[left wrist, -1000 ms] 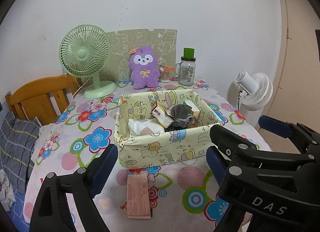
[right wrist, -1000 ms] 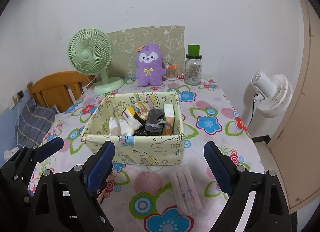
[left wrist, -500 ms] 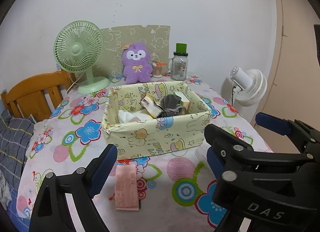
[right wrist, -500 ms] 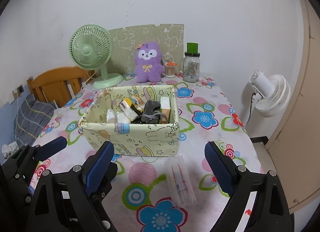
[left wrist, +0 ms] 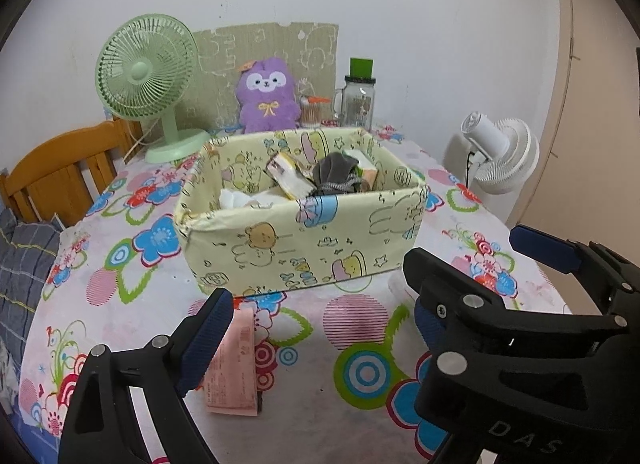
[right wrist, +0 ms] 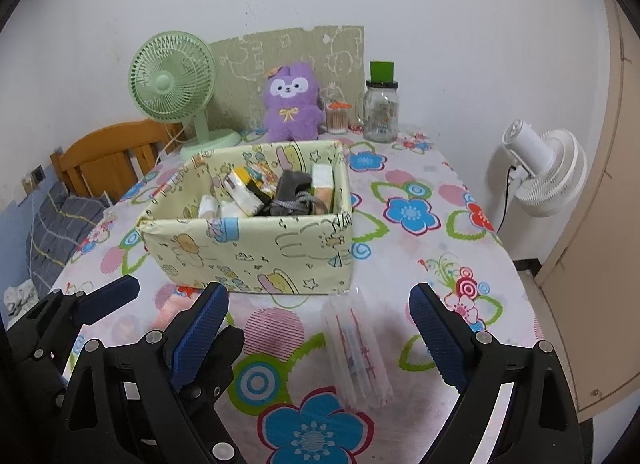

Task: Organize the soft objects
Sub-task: 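Lower the right tool onto the clear pen bag and close it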

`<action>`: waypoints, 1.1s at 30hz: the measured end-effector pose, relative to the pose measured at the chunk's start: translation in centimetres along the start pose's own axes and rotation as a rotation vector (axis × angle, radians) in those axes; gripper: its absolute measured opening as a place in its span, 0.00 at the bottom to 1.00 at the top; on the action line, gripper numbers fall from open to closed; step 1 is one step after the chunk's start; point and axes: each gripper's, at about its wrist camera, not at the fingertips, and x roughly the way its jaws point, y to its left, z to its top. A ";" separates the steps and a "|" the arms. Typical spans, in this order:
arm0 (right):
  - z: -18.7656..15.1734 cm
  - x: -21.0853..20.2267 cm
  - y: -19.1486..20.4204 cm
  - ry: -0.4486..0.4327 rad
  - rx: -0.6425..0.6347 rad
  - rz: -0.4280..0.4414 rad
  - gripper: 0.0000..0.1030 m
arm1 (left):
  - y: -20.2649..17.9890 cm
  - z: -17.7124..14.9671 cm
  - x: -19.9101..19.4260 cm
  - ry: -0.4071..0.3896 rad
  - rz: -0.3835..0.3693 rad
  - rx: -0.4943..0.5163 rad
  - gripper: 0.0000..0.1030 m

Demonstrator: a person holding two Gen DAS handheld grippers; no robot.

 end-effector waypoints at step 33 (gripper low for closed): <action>-2.7 7.2 -4.0 0.167 0.083 -0.024 0.86 | -2.2 -1.9 7.2 0.177 -0.028 0.051 0.90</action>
